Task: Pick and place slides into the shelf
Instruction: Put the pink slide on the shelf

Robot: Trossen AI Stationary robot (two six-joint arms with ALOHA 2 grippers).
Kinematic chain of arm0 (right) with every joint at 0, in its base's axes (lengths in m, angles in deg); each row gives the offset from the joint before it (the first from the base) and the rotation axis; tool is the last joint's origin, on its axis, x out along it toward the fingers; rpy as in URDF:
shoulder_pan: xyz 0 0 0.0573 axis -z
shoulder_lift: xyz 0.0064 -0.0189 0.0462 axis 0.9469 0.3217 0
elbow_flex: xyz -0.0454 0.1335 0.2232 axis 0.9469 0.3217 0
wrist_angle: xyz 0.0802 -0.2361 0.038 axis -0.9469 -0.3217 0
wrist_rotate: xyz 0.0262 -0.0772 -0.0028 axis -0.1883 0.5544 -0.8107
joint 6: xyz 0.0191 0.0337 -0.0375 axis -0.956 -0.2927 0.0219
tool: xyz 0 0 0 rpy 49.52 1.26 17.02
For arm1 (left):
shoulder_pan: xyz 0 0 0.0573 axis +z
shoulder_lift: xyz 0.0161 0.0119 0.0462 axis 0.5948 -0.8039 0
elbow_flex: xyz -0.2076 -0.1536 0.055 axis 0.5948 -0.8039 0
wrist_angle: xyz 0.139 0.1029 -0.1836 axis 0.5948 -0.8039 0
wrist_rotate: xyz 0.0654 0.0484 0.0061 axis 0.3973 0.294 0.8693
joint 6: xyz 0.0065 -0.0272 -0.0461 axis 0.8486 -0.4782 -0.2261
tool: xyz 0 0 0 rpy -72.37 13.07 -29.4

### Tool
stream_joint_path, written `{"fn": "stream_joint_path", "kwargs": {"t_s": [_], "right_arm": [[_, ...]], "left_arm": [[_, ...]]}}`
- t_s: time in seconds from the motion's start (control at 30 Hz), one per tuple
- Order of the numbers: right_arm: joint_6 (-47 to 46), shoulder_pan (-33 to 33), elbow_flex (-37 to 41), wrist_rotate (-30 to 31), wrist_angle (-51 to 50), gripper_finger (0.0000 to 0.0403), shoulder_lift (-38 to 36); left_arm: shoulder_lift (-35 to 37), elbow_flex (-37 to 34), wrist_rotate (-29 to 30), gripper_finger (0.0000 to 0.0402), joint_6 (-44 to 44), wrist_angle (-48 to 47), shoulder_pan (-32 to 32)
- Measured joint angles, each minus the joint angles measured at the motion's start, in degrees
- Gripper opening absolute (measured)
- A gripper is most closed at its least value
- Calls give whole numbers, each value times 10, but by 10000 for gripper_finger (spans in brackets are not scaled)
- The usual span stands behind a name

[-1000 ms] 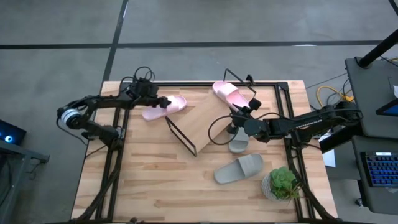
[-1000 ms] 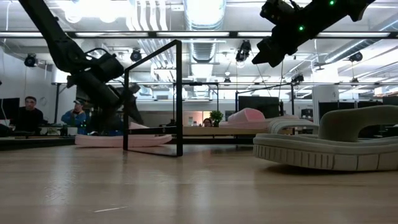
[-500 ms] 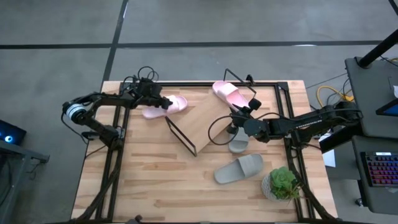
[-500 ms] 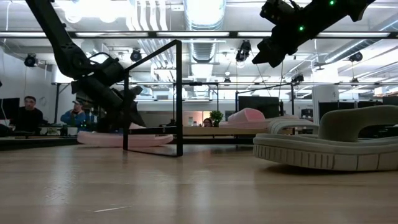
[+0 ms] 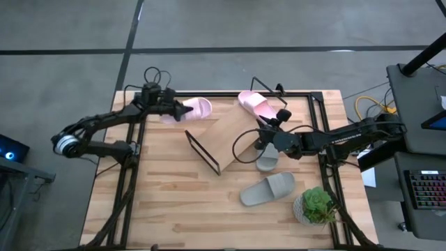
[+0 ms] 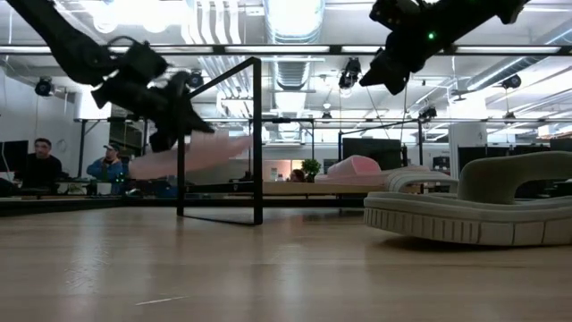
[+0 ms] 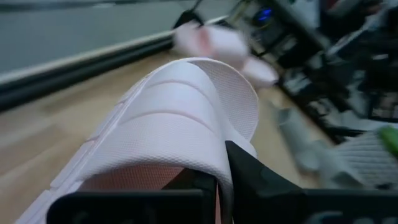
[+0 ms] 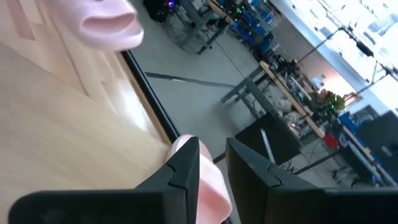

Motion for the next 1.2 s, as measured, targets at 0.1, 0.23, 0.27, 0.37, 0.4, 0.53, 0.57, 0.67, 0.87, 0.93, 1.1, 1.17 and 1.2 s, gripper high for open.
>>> {"fn": "stream_joint_path", "kwargs": {"t_s": [0.1, 0.23, 0.27, 0.37, 0.4, 0.53, 0.57, 0.67, 0.87, 0.93, 1.1, 1.17, 1.2], "right_arm": [[37, 0, -13, -27, 1, 81, 0], [98, 0, -28, -77, 1, 98, 0], [120, 0, -31, -91, 1, 104, 0], [194, 0, -33, -142, 2, 121, 0], [219, 0, -33, -162, 3, 126, 0], [316, 0, -34, -237, 28, 148, 0], [340, 0, -34, -252, 38, 154, 0], [412, 0, -34, -282, 65, 170, 0], [505, 0, -36, -297, 95, 198, 0], [516, 0, -42, -297, 93, 200, 0], [518, 0, -56, -297, 87, 201, 0], [519, 0, -62, -297, 85, 201, 0], [519, 0, -63, -297, 84, 201, 0]], "left_arm": [[34, 0, -26, 1, -10, -1, 0], [67, 0, -76, 1, -45, 0, 0], [71, 1, -94, 1, -48, 1, 0], [72, 10, -135, 1, -87, -3, 0], [69, 17, -145, 1, -95, -3, -1], [42, 57, -195, 0, -109, 0, -6], [35, 66, -203, 0, -115, 0, -8], [11, 94, -225, 0, -121, 0, -17], [-43, 130, -260, 0, -122, -4, -45], [-63, 142, -260, 0, -121, -1, -55], [-109, 176, -260, 0, -121, -4, -79], [-124, 190, -260, 0, -121, -2, -87], [-130, 198, -263, 0, -121, -4, -91]]}}
